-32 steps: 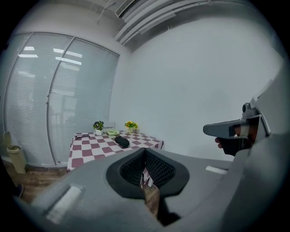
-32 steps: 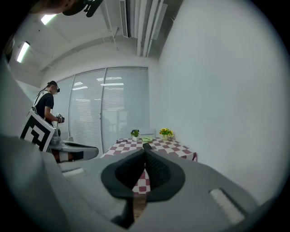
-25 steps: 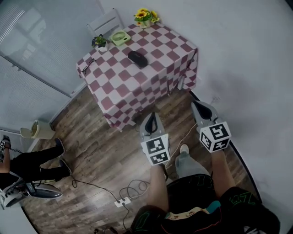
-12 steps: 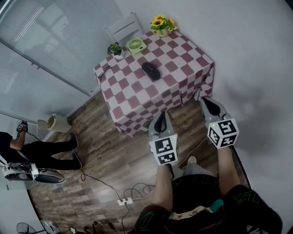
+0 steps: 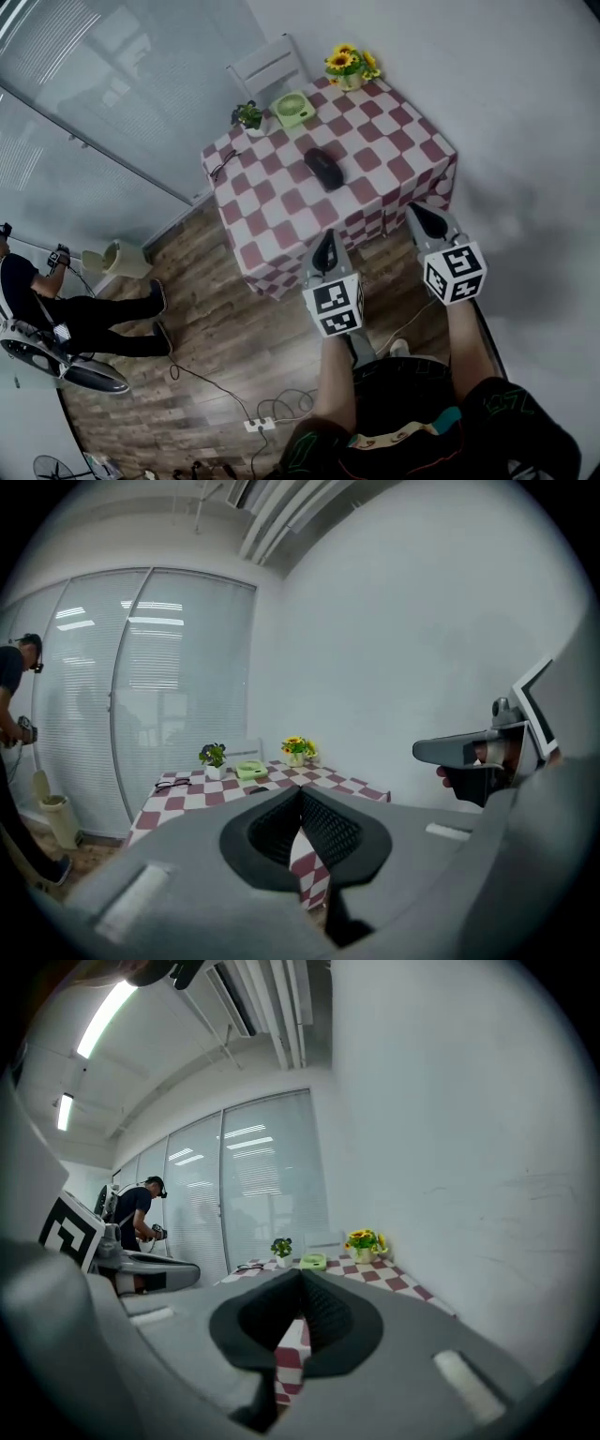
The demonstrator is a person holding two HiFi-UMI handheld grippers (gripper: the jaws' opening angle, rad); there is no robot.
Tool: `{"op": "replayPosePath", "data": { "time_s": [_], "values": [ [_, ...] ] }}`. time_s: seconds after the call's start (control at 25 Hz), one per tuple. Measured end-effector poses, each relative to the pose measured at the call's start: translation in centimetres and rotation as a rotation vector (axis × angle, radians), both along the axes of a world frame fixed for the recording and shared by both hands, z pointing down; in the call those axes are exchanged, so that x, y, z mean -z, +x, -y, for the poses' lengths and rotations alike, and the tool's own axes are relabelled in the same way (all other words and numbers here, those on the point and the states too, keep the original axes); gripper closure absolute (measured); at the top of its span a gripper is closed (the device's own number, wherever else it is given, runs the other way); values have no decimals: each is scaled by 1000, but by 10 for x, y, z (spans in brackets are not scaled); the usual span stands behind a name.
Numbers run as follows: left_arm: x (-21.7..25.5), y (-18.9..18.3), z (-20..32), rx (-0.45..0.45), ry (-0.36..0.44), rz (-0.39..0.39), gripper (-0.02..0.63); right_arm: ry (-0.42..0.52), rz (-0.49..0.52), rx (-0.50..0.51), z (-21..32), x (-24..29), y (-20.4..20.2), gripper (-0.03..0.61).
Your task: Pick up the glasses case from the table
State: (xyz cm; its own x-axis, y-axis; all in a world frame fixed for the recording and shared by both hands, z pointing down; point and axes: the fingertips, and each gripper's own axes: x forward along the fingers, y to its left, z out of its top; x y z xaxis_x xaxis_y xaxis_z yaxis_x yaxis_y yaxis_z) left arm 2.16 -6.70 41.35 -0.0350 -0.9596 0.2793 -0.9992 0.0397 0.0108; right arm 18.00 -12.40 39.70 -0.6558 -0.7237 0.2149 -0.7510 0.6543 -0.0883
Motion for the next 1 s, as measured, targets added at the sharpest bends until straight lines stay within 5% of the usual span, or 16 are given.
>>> {"op": "replayPosePath", "data": {
  "time_s": [0.48, 1.0],
  "values": [
    [-17, -85, 138, -74, -46, -18, 604, -36, -17, -75, 126, -10, -83, 575],
    [-72, -144, 215, -110, -150, -106, 604, -124, -160, -69, 198, -40, -153, 575]
  ]
}}
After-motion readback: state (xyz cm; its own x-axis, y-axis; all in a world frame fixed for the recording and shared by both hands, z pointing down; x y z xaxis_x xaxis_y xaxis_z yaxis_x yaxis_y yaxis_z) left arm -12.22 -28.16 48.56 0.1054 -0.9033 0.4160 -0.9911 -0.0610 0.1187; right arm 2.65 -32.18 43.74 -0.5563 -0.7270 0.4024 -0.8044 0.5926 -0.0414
